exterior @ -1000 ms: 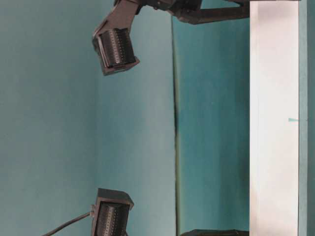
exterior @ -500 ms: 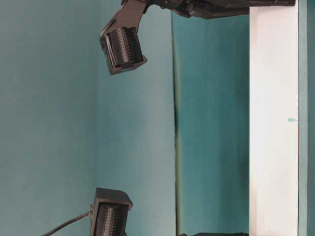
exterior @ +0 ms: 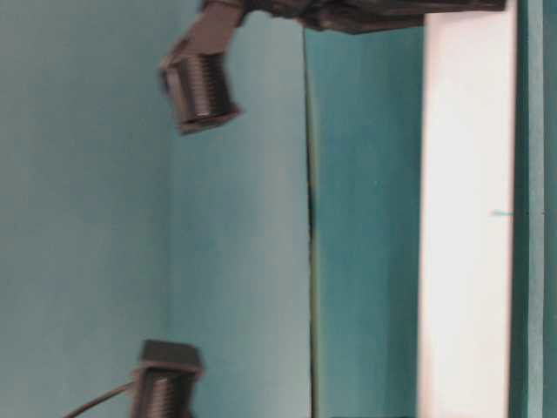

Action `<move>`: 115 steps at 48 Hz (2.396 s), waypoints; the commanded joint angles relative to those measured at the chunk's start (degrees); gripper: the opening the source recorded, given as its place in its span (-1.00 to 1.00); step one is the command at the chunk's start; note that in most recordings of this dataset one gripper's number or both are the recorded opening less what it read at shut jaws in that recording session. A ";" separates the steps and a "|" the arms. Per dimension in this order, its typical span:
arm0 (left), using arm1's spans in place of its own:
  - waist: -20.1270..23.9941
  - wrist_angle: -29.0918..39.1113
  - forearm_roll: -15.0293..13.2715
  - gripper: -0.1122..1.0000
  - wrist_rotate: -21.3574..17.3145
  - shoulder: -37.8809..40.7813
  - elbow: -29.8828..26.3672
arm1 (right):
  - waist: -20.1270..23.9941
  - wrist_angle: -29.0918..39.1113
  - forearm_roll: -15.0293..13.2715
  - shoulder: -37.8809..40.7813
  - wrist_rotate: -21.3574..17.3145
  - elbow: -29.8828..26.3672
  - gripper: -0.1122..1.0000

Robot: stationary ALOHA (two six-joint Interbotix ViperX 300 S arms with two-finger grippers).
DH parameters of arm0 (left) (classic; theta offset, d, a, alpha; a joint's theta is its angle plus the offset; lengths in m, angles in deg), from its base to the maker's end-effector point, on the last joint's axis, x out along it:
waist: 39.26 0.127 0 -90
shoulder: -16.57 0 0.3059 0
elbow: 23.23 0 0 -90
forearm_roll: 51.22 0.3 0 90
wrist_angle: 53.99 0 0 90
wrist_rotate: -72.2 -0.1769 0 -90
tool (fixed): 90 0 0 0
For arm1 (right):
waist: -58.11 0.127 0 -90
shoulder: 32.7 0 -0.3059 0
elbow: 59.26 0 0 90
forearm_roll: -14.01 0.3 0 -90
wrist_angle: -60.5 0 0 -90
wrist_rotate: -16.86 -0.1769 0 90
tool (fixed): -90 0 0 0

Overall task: Lift a wooden board with both hands.
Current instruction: 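Close both grippers on the white board's edge, then lift the white board with both grippers and move it back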

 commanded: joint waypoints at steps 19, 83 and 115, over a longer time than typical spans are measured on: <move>0.09 13.62 0.00 -0.48 0.18 -11.43 -4.31 | -0.97 12.39 0.00 -7.12 0.00 -5.89 -0.42; 2.99 34.19 0.00 -0.48 0.26 -14.15 -21.88 | -2.02 37.79 -0.09 -13.71 0.00 -21.53 -0.42; 3.60 45.97 0.00 -0.48 0.35 -14.06 -32.17 | -2.20 48.78 -1.23 -14.15 -0.09 -31.29 -0.42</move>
